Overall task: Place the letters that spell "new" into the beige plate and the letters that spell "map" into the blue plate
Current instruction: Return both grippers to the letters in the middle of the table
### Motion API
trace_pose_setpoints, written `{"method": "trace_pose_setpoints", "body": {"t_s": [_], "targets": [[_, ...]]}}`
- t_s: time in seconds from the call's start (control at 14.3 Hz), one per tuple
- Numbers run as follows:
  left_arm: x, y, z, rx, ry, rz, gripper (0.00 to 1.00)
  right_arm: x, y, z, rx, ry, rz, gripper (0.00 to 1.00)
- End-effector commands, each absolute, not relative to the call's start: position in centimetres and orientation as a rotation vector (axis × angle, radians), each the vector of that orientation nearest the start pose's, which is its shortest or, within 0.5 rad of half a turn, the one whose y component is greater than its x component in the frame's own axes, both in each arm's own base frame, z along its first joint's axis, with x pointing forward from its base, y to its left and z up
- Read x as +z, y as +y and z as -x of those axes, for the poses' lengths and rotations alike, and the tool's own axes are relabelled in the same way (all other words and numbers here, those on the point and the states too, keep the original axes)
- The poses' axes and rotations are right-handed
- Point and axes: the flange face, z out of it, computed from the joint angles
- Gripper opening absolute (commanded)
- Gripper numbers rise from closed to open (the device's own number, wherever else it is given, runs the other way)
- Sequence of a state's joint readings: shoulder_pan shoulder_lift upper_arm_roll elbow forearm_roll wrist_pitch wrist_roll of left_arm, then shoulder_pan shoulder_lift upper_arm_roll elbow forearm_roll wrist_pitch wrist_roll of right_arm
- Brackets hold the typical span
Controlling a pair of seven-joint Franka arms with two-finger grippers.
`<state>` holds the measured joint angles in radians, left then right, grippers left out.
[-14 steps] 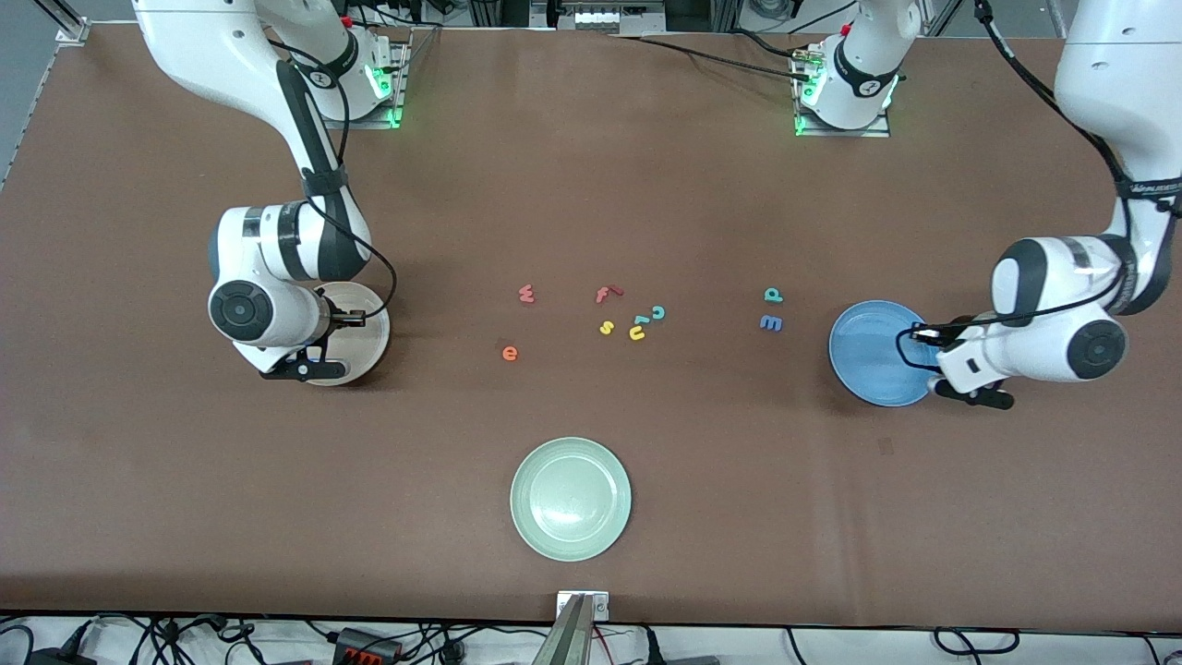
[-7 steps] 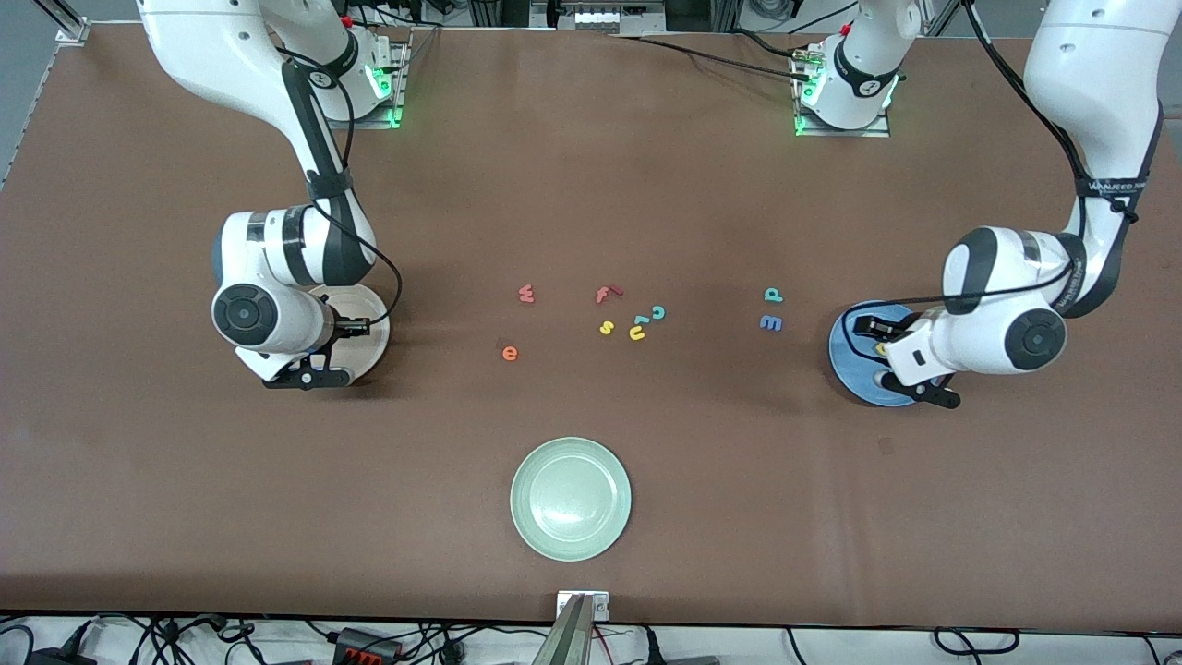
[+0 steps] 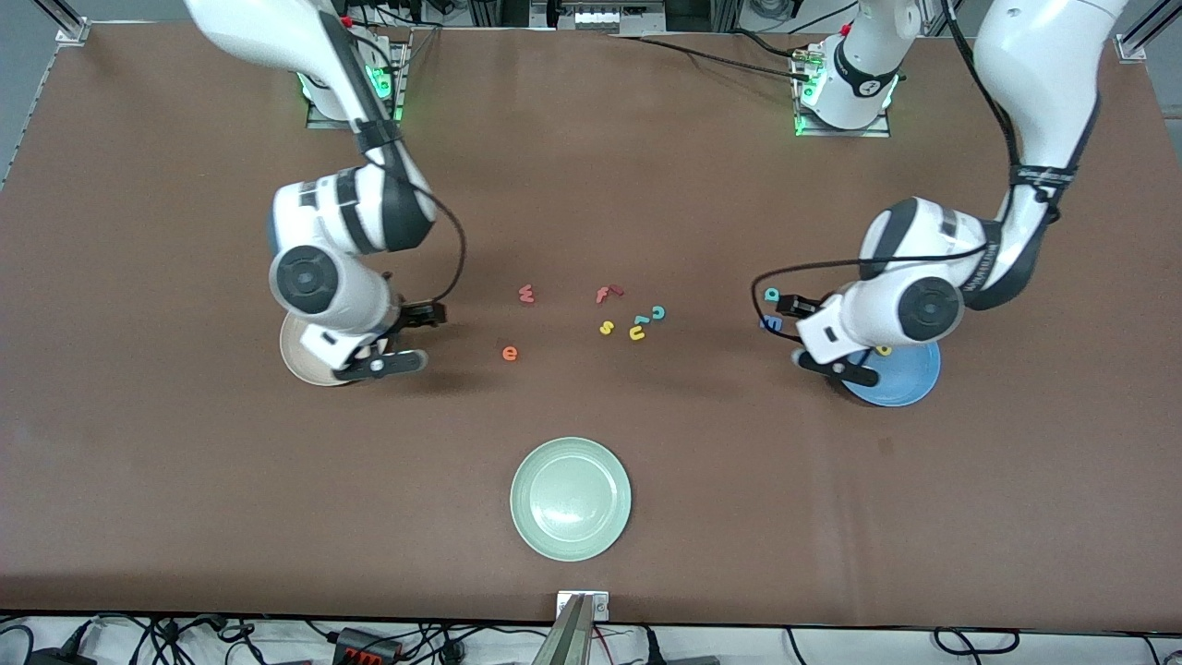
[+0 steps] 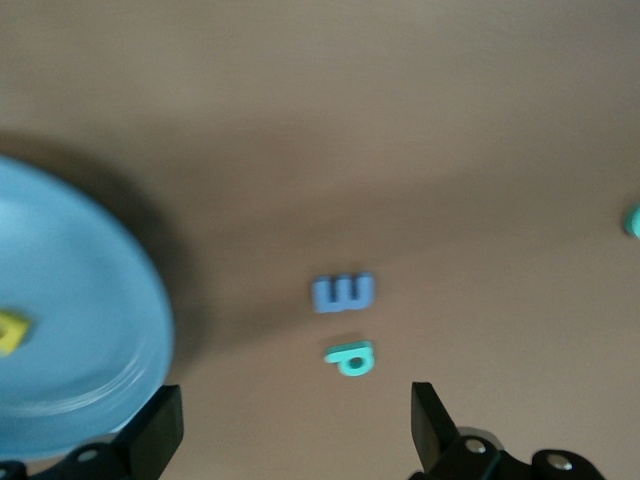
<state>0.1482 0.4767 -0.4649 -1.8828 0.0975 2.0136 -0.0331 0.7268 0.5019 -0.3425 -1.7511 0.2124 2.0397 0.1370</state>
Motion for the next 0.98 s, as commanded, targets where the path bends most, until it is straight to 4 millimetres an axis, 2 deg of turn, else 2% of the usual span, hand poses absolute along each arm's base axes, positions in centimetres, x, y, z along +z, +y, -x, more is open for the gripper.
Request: {"method": "trace_pose_setpoints", "body": {"t_s": [0.0,0.14,0.21,0.35,0.49,0.56,0.7,0.77,0.91], "targets": [[23.7,-19.1,-55.4,0.430,0.695,3.112,1.00,26.3,31.5,-56.1,0.252,-0.160,3.179,1.00],[21.3,-19.6,-53.6,0.342,0.732,3.107,1.00,24.7,35.7,-53.7,0.222,-0.032,3.206,1.00],[20.5,-19.4,-53.0,0.323,0.730,3.114,1.00,23.8,37.1,-52.9,0.207,0.024,3.205,1.00],[20.2,-19.8,-52.8,0.299,0.760,3.096,1.00,22.4,39.6,-51.4,0.197,0.075,3.171,1.00],[19.2,-19.5,-52.9,0.266,0.777,3.047,1.00,21.5,40.5,-50.6,0.211,0.097,3.145,0.95],[18.8,-19.2,-52.9,0.266,0.752,3.050,1.00,21.1,40.7,-50.1,0.223,0.092,3.149,0.89],[18.2,-19.3,-52.9,0.265,0.742,3.062,1.00,20.3,40.9,-49.0,0.244,0.074,3.161,0.87],[17.6,-19.0,-53.0,0.252,0.732,3.075,0.95,20.0,41.1,-48.6,0.249,0.064,3.166,0.83],[16.6,-17.3,-53.5,0.250,0.683,3.104,0.83,18.9,41.8,-47.9,0.228,0.041,3.174,0.82]]}}
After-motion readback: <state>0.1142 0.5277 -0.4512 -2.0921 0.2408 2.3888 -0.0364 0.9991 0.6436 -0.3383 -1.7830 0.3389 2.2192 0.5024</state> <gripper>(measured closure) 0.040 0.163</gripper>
